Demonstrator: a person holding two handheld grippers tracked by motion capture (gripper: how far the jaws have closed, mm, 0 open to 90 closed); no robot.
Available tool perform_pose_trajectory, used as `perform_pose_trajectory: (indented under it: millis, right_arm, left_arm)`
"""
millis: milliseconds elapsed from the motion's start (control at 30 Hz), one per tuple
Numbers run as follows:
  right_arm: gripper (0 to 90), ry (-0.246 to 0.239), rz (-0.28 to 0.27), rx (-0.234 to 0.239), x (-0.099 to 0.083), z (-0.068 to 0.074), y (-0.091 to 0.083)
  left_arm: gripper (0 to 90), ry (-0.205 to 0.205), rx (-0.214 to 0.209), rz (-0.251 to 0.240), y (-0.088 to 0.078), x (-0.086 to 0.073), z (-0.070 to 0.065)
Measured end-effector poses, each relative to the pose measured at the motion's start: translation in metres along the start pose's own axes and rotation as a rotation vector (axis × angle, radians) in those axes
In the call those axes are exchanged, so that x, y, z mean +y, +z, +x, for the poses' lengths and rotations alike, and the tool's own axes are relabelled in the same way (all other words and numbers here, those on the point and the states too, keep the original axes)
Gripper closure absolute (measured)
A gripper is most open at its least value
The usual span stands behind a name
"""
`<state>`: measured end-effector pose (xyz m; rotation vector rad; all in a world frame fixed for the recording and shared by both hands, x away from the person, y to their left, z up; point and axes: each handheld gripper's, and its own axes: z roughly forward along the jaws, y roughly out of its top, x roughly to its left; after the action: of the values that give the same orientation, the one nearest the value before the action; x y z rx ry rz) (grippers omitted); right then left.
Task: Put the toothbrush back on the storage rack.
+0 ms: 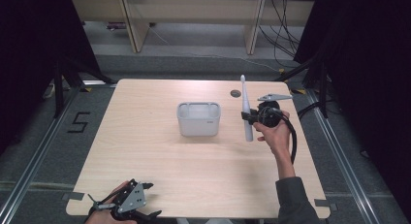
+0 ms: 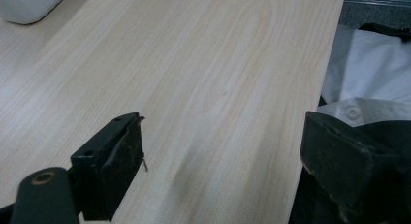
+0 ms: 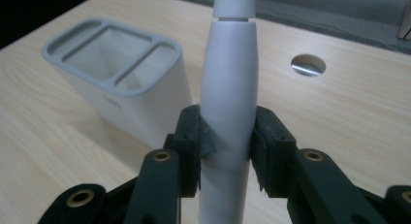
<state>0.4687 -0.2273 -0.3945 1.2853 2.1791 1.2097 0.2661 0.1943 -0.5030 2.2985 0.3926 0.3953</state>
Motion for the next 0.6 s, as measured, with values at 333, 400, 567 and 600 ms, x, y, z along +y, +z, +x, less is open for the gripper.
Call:
perform_pose_trajectory:
  millis: [333, 400, 567, 600]
  right_arm:
    - [66.6, 0.004, -0.144, -0.014, 0.022, 0.017, 0.009]
    - [66.6, -0.007, -0.177, -0.006, 0.028, 0.02, 0.01]
    - [66.6, -0.023, -0.217, 0.01, 0.038, 0.028, 0.013]
    - [66.6, -0.021, -0.228, 0.009, 0.043, 0.033, 0.013]
  left_arm:
    - [14.9, 0.004, -0.001, 0.002, 0.0, 0.0, 0.0]
    - [14.8, 0.0, 0.012, -0.013, 0.0, 0.0, 0.0]
    - [14.9, 0.003, 0.016, -0.009, 0.0, 0.0, -0.001]
    - [14.9, 0.003, 0.016, -0.006, 0.0, 0.0, 0.0]
